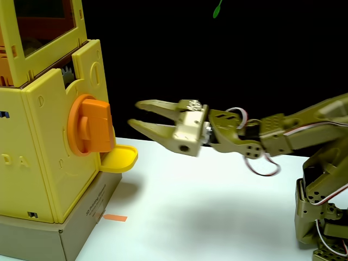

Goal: Turn the button of vending machine.

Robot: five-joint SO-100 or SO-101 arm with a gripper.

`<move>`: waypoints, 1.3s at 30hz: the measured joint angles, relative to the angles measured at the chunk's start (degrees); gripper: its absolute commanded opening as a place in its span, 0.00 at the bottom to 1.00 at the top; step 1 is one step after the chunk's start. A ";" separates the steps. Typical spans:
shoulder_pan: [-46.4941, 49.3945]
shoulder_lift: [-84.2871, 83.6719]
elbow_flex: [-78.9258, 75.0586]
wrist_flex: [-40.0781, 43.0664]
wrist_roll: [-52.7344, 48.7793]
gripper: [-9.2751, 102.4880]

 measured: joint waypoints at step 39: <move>4.83 -32.26 -9.67 -22.68 -148.45 0.46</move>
